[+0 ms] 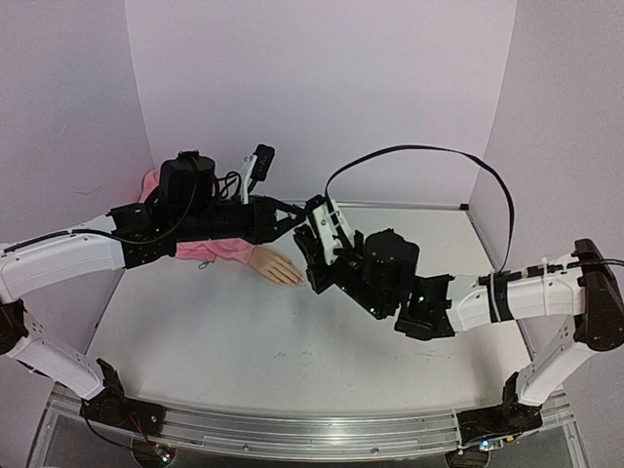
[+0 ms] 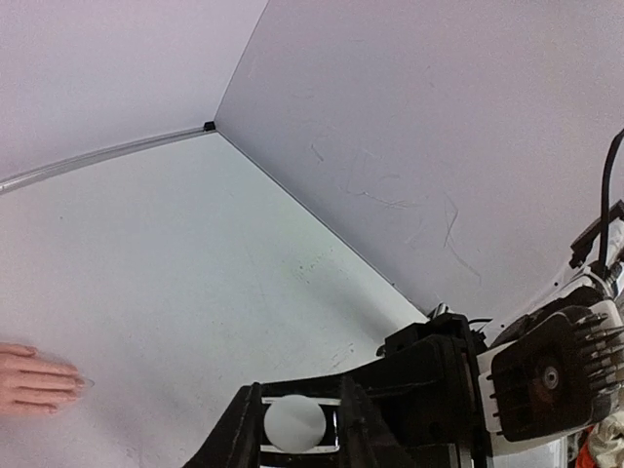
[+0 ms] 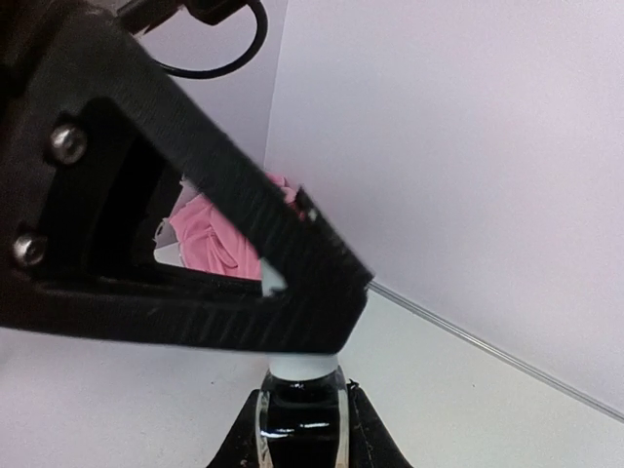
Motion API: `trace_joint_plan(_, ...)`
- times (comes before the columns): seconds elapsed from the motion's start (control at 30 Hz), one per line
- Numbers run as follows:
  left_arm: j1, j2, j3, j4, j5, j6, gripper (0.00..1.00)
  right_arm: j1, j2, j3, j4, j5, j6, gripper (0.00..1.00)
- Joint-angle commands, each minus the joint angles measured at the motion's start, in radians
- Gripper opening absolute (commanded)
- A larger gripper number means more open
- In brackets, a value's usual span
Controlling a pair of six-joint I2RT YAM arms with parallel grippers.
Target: Paint the nails
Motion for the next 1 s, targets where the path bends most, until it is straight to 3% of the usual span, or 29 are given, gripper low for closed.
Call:
trace_joint_plan(0.0, -0.004, -0.033, 0.051, -0.054, 0.055, 0.037, 0.41, -0.076, -0.091, 0.019, 0.032, -0.266, 0.022, 0.00)
trace_joint_plan(0.1, -0.002, -0.061, 0.042, -0.053, 0.085, 0.069, 0.69, -0.138, -0.114, 0.024, -0.042, -0.562, 0.090, 0.00)
trace_joint_plan(0.17, -0.001, -0.085, 0.030, -0.050, 0.102, 0.087, 0.81, -0.195, -0.134, 0.020, -0.063, -0.774, 0.139, 0.00)
trace_joint_plan(0.27, 0.002, -0.127, 0.003, -0.029, 0.141, 0.102, 0.91, -0.285, -0.143, 0.016, -0.062, -1.090, 0.261, 0.00)
trace_joint_plan(0.37, 0.006, -0.153, -0.031, 0.025, 0.191, 0.093, 0.92, -0.321, -0.122, 0.041, -0.051, -1.335, 0.336, 0.00)
trace_joint_plan(0.47, 0.008, -0.141, -0.036, 0.094, 0.282, 0.073, 0.89, -0.321, -0.090, 0.062, 0.011, -1.483, 0.411, 0.00)
trace_joint_plan(0.6, 0.005, -0.097, -0.006, 0.129, 0.424, 0.063, 0.79, -0.321, -0.068, 0.056, 0.126, -1.531, 0.517, 0.00)
trace_joint_plan(0.77, -0.003, -0.094, -0.010, 0.156, 0.483, 0.063, 0.58, -0.322, -0.039, 0.066, 0.207, -1.538, 0.586, 0.00)
trace_joint_plan(0.97, -0.002, -0.090, -0.017, 0.160, 0.447, 0.062, 0.29, -0.322, -0.023, 0.067, 0.221, -1.498, 0.587, 0.00)
